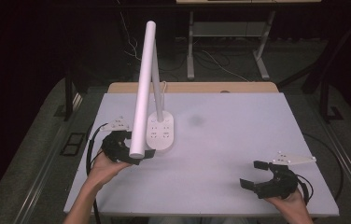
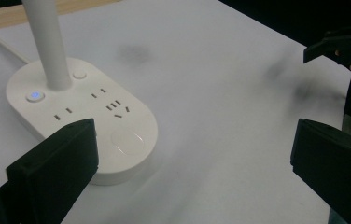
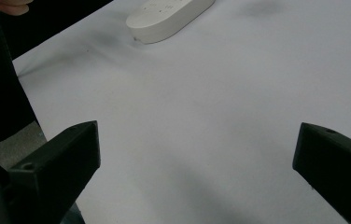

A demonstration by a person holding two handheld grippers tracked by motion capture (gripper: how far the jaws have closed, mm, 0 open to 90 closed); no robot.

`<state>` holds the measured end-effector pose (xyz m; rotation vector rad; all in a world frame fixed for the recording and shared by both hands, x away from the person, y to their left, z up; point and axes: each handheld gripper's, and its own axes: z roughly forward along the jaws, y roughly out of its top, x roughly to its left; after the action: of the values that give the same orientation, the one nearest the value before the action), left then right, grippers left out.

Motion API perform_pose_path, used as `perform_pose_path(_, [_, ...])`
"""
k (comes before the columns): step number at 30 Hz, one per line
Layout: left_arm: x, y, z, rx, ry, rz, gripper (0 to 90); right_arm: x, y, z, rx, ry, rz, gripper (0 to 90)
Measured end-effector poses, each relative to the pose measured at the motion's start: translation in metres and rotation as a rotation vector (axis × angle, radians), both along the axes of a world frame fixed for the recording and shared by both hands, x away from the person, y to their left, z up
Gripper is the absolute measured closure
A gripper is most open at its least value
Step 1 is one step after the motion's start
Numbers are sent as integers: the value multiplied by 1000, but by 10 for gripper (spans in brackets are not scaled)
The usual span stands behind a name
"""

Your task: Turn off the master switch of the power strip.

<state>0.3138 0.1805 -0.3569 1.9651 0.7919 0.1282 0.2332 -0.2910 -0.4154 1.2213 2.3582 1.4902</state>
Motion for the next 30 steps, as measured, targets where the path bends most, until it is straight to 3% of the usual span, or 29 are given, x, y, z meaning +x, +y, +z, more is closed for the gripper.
perform_pose_path(30, [51, 12, 12, 54, 22, 46, 14, 0, -1, -1, -4, 5, -11, 2])
